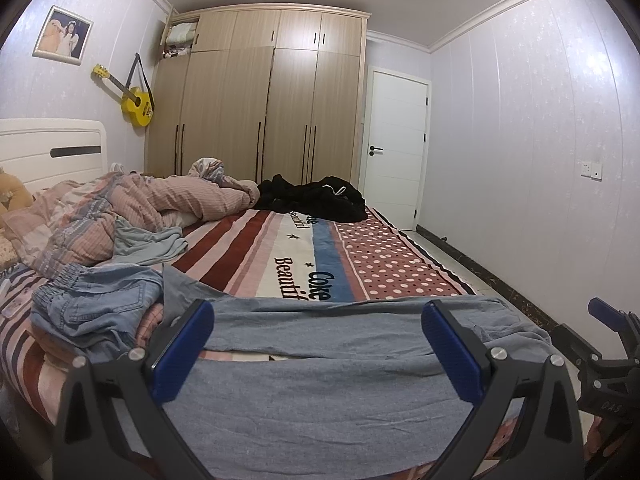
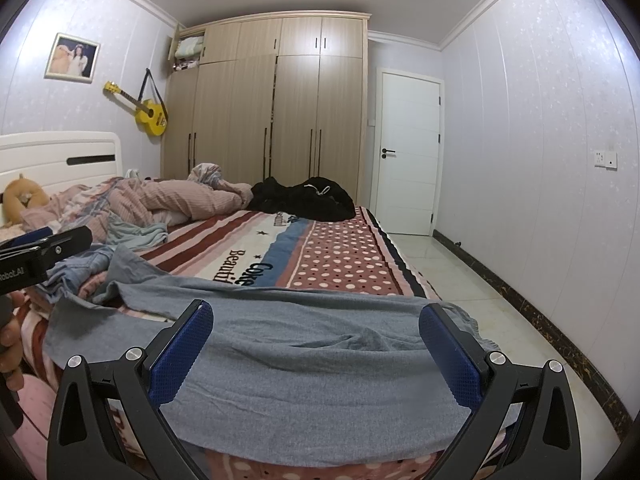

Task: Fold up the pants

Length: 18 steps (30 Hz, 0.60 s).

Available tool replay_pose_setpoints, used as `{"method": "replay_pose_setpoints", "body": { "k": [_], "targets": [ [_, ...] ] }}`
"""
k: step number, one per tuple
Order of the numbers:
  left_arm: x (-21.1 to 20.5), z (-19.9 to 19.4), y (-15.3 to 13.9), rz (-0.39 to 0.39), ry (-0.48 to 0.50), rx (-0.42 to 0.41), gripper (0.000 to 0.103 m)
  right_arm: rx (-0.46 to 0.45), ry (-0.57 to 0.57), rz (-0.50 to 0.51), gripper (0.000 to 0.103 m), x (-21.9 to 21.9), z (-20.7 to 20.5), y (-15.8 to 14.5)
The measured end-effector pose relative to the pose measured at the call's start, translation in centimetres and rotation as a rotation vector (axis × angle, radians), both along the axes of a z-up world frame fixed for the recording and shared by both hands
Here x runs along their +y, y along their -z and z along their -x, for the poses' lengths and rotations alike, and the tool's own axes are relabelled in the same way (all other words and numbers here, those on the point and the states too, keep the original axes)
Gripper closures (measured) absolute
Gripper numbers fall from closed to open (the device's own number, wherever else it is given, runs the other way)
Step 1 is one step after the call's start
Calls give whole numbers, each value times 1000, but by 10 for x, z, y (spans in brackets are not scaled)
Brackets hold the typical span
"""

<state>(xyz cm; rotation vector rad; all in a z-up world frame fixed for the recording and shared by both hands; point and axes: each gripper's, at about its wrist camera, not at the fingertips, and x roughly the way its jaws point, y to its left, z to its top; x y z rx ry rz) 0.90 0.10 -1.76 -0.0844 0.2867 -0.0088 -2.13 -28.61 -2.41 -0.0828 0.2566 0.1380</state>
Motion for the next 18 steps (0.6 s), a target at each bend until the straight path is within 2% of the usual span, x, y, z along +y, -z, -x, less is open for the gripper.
{"method": "replay_pose_setpoints", "body": {
  "k": [18],
  "targets": [
    [2, 2, -1, 8, -4, 5, 1, -2, 8, -24, 0, 3, 3, 0]
  ]
}}
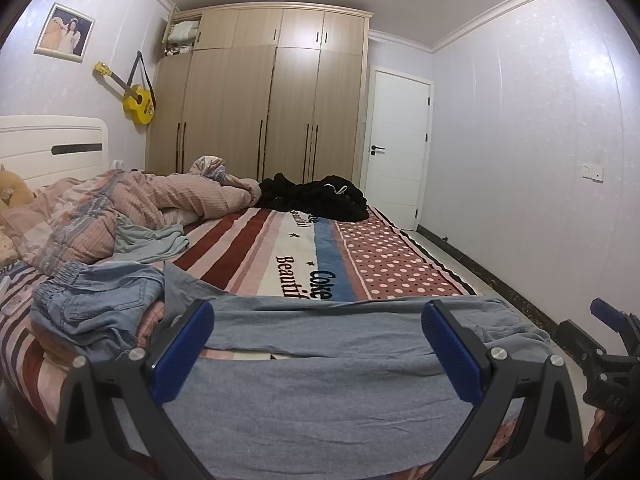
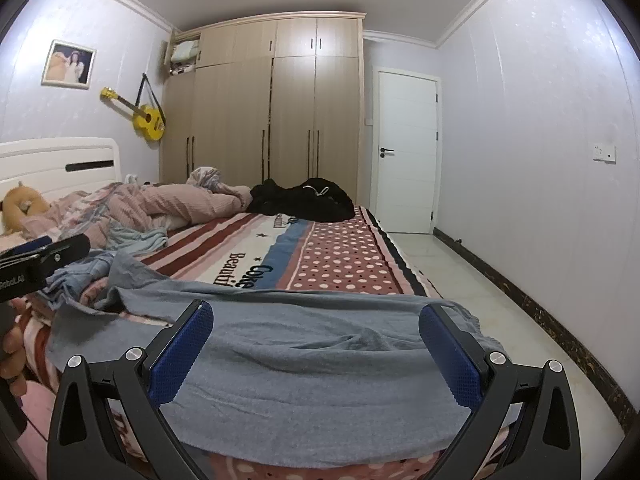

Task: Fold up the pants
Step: 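Grasp the grey sweatpants waistband with the left tool while the right tool grasps the other waistband edge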

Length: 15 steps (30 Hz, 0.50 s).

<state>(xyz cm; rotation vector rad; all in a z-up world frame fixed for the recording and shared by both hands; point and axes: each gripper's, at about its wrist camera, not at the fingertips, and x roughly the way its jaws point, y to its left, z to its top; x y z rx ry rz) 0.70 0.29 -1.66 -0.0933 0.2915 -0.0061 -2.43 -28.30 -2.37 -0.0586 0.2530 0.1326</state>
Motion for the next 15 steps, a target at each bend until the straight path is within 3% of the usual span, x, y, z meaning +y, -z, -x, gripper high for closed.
{"method": "replay_pose_setpoints", "body": {
  "k": [10, 15],
  "targets": [
    [15, -7, 10, 21, -36, 26, 1, 70, -9, -56, 0, -7, -17, 18],
    [57, -11, 39, 136, -132, 70, 1, 146, 4, -114, 1, -19, -38, 43]
  ]
}}
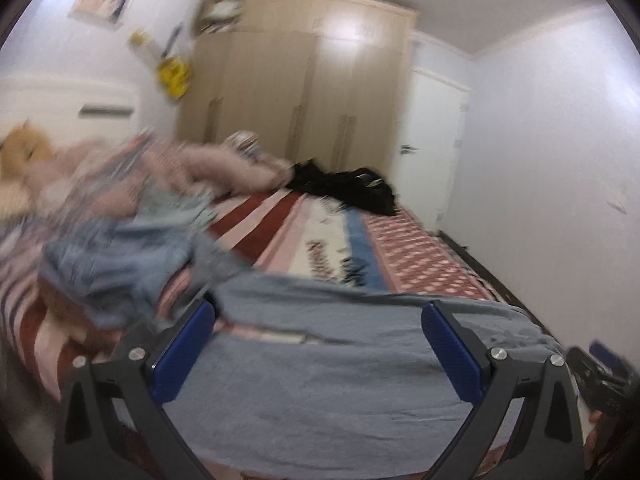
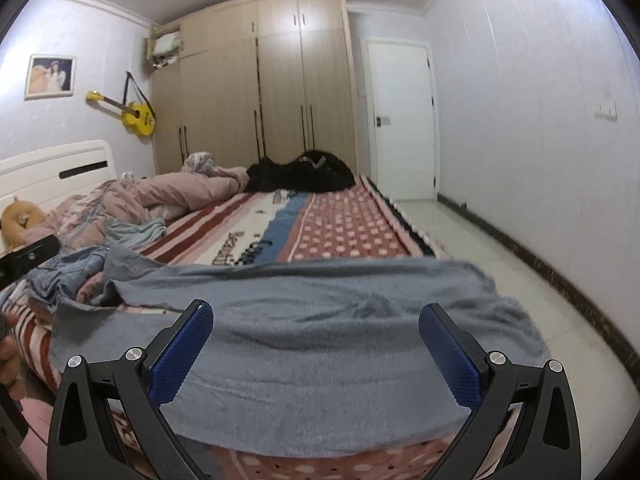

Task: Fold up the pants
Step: 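Grasp the grey sweatpants waistband with the left tool while the right tool grasps the other waistband edge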

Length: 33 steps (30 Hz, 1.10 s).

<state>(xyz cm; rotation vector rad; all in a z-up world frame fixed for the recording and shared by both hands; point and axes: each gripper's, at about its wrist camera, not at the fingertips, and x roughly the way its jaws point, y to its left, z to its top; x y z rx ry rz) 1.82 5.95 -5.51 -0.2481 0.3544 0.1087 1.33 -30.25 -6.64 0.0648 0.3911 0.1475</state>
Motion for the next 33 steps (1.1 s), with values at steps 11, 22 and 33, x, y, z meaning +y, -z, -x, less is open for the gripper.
{"method": "replay_pose_setpoints", "body": {
  "k": [11, 22, 33],
  "targets": [
    [102, 2, 126, 318, -285, 206, 1, 107, 19, -54, 0, -22, -30, 44],
    [110, 1, 184, 458, -282, 219, 14, 138, 12, -76, 1, -29, -37, 51],
    [129, -17, 159, 424, -301, 167, 91, 191, 236, -53, 3, -125, -23, 60]
  ]
}}
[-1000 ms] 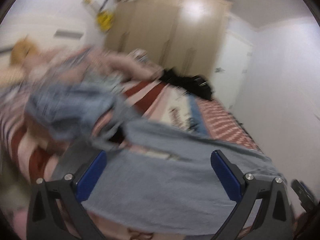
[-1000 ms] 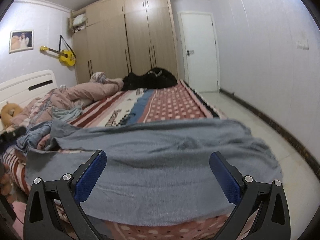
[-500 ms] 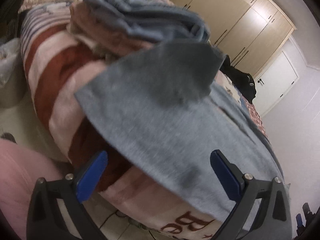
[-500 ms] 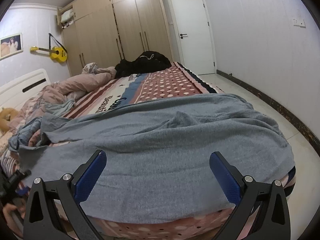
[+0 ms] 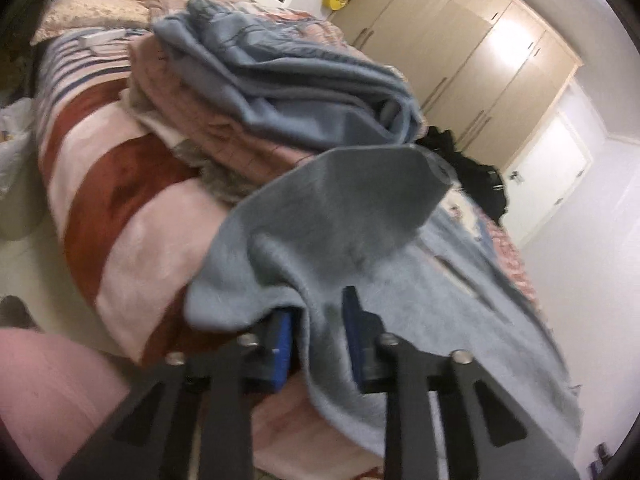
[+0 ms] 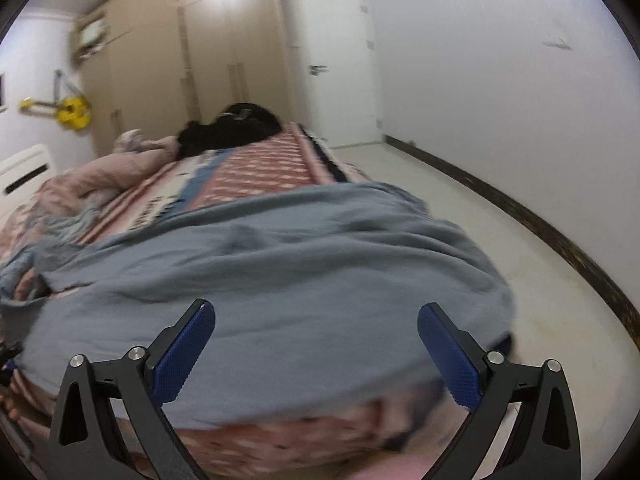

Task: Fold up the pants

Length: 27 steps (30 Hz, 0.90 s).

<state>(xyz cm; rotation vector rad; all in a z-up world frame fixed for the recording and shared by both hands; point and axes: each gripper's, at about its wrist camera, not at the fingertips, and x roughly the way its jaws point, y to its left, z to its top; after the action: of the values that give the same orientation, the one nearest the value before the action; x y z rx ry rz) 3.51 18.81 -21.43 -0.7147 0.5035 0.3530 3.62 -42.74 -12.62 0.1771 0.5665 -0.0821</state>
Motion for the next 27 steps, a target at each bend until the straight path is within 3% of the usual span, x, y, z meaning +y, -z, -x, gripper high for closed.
{"method": "replay_pose_setpoints", "body": {
  "k": [3, 5, 9, 13, 16, 24, 25, 26, 27],
  "targets": [
    [-3, -9, -10, -28, 8, -14, 98, 36, 48, -14, 3, -30, 2, 14],
    [-7, -12, -19, -55, 17, -27, 100, 58, 56, -55, 11, -47, 3, 24],
    [-13, -10, -34, -97, 23, -56, 100, 115, 43, -196, 14, -74, -2, 47],
    [-13, -6, -52, -120, 21, -83, 100, 159, 5, -318, 26, -82, -11, 67],
    [-13, 0, -62, -147, 16, -91, 100, 136, 12, -307, 26, -81, -13, 66],
    [-16, 9, -84, -200, 19, -128, 101, 92, 95, -381, 73, -97, -24, 62],
    [-16, 8, -89, -209, 22, -131, 101, 84, 112, -380, 88, -99, -25, 60],
    [-17, 8, -92, -218, 24, -132, 101, 78, 115, -379, 95, -99, -24, 58],
    [-19, 7, -96, -232, 29, -133, 101, 70, 115, -380, 95, -99, -25, 56]
  ]
}}
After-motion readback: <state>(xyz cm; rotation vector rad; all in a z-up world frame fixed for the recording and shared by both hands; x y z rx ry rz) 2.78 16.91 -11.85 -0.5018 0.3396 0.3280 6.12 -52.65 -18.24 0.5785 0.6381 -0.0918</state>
